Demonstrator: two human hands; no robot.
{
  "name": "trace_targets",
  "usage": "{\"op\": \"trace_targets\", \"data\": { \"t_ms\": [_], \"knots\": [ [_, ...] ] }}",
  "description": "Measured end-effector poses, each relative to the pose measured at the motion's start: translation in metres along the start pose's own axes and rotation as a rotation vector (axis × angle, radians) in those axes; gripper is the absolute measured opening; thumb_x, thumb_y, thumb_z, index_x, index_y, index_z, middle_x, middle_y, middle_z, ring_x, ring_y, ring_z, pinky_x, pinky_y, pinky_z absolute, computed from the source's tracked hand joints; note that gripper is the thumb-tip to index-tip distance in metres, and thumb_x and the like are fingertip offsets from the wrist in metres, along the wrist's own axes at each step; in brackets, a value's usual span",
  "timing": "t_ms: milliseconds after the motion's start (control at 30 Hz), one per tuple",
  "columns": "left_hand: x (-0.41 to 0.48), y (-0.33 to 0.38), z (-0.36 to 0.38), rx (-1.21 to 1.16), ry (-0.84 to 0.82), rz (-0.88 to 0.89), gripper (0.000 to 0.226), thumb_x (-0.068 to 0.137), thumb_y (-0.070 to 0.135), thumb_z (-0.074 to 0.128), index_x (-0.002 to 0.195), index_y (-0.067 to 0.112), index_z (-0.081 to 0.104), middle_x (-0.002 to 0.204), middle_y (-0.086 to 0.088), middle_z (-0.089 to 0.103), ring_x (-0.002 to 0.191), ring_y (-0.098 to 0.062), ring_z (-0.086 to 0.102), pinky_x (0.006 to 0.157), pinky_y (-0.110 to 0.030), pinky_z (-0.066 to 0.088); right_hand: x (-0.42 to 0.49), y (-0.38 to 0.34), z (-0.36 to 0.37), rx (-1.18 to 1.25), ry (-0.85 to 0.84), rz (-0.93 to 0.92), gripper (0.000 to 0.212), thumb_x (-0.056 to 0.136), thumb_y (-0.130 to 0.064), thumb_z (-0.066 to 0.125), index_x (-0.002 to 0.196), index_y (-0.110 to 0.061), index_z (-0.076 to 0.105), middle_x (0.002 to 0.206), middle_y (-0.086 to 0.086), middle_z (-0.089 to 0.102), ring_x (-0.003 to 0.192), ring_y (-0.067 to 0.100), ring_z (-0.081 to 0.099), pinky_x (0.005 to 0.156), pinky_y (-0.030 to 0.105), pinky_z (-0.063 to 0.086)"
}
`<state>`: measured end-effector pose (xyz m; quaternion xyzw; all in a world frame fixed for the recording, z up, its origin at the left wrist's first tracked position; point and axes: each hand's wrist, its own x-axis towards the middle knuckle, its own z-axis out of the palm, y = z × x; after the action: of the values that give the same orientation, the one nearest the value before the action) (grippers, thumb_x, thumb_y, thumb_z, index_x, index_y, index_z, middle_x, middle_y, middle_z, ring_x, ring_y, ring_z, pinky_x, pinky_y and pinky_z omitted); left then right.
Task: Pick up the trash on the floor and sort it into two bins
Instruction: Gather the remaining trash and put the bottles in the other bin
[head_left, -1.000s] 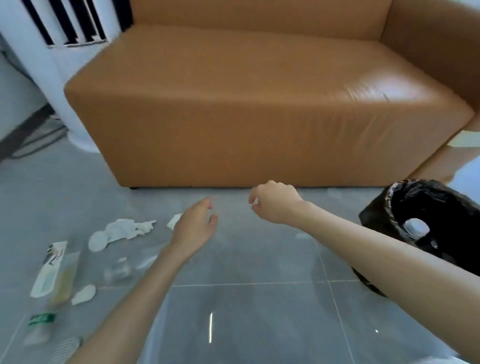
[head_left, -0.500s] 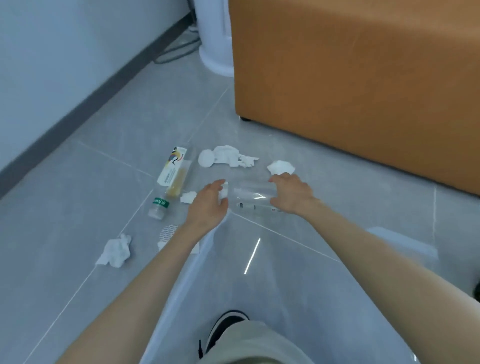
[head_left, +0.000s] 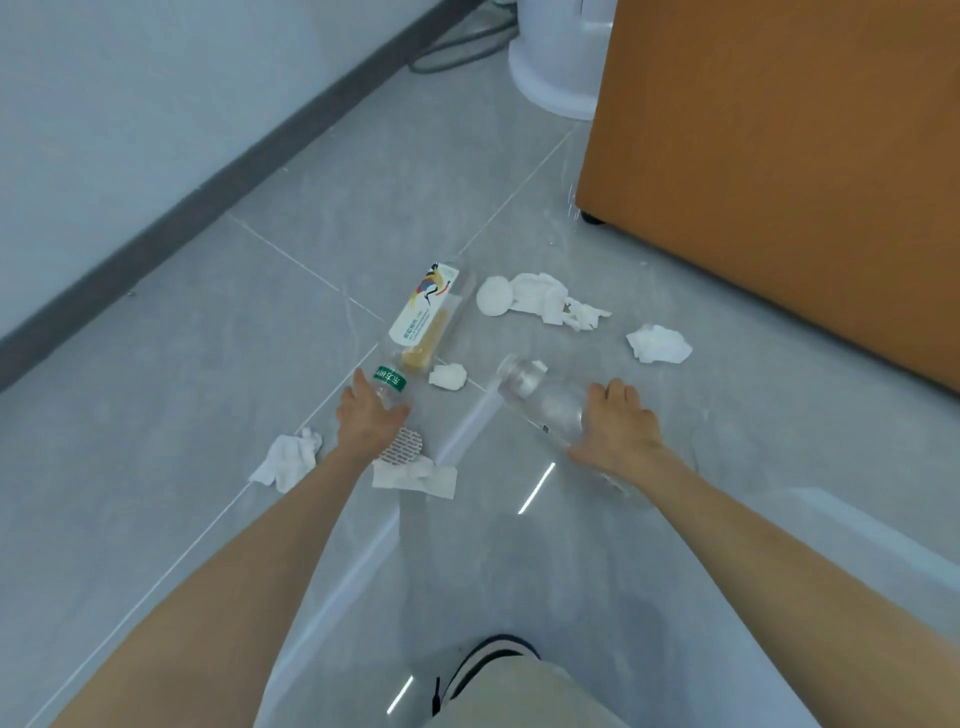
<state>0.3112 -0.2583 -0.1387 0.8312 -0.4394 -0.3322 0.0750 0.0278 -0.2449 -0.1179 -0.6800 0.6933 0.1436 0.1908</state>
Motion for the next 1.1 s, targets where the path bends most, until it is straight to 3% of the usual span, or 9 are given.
{"op": "trace_targets", "data": {
  "t_ms": [167, 267, 433, 600, 767, 933, 1100],
  "knots": [
    [0.017, -0.003, 0.012, -0.085, 0.009, -0.011, 0.055, 0.089, 0.025, 0.059, 0.136, 0.008, 0.036, 0.130, -0.017, 0.049, 0.115, -0.035, 0.051, 0.096, -0.045, 0.045, -0.005, 0.002, 0.008, -0.003, 0.068, -0.011, 0.061, 0.076, -0.045, 0.063, 0.121, -0.012, 0.040, 0.120, 0.007, 0.043, 0.112, 0.027, 0.041, 0.084, 0.037, 0.040],
    [0.008, 0.012, 0.012, -0.264, 0.076, -0.004, 0.036, 0.092, 0.018, 0.051, 0.123, 0.002, 0.043, 0.120, -0.019, 0.052, 0.103, -0.034, 0.055, 0.082, -0.038, 0.044, -0.010, 0.002, 0.000, 0.075, 0.099, 0.032, 0.065, 0.075, -0.043, 0.063, 0.126, -0.012, 0.037, 0.122, 0.006, 0.043, 0.115, 0.027, 0.039, 0.083, 0.037, 0.038],
    [-0.030, 0.039, -0.002, -0.237, 0.174, 0.295, 0.032, 0.096, 0.015, 0.047, 0.123, 0.001, 0.038, 0.121, -0.015, 0.043, 0.105, -0.029, 0.048, 0.080, -0.031, 0.037, -0.022, 0.008, -0.037, 0.256, 0.249, 0.122, 0.076, 0.074, -0.046, 0.065, 0.133, -0.011, 0.033, 0.127, 0.008, 0.041, 0.120, 0.028, 0.037, 0.087, 0.039, 0.039],
    [-0.077, 0.088, -0.025, -0.246, 0.180, 0.565, 0.036, 0.098, 0.018, 0.044, 0.130, 0.006, 0.035, 0.127, -0.010, 0.039, 0.105, -0.025, 0.049, 0.078, -0.027, 0.035, -0.044, 0.038, -0.091, 0.446, 0.420, 0.182, 0.075, 0.069, -0.042, 0.072, 0.128, -0.011, 0.038, 0.127, 0.008, 0.043, 0.119, 0.029, 0.037, 0.092, 0.040, 0.039],
    [-0.136, 0.167, -0.041, -0.229, 0.173, 0.845, 0.045, 0.098, 0.023, 0.043, 0.140, 0.014, 0.030, 0.128, -0.003, 0.039, 0.108, -0.015, 0.048, 0.081, -0.021, 0.035, -0.087, 0.102, -0.151, 0.579, 0.584, 0.265, 0.079, 0.065, -0.040, 0.076, 0.127, -0.010, 0.038, 0.125, 0.006, 0.044, 0.116, 0.030, 0.037, 0.088, 0.040, 0.038],
    [-0.203, 0.239, -0.032, -0.224, 0.143, 1.163, 0.042, 0.098, 0.027, 0.042, 0.139, 0.023, 0.032, 0.122, 0.001, 0.040, 0.102, -0.009, 0.046, 0.083, -0.027, 0.042, -0.159, 0.182, -0.187, 0.657, 0.720, 0.375, 0.077, 0.066, -0.040, 0.075, 0.127, -0.014, 0.036, 0.124, 0.000, 0.043, 0.119, 0.024, 0.038, 0.086, 0.041, 0.041],
    [-0.275, 0.311, -0.014, -0.346, 0.075, 1.366, 0.038, 0.096, 0.021, 0.048, 0.133, 0.017, 0.038, 0.118, 0.008, 0.038, 0.105, -0.008, 0.046, 0.084, -0.020, 0.036, -0.234, 0.246, -0.198, 0.695, 0.835, 0.445, 0.071, 0.066, -0.039, 0.073, 0.123, -0.018, 0.035, 0.118, -0.006, 0.040, 0.114, 0.017, 0.037, 0.084, 0.038, 0.041]
  ]
}}
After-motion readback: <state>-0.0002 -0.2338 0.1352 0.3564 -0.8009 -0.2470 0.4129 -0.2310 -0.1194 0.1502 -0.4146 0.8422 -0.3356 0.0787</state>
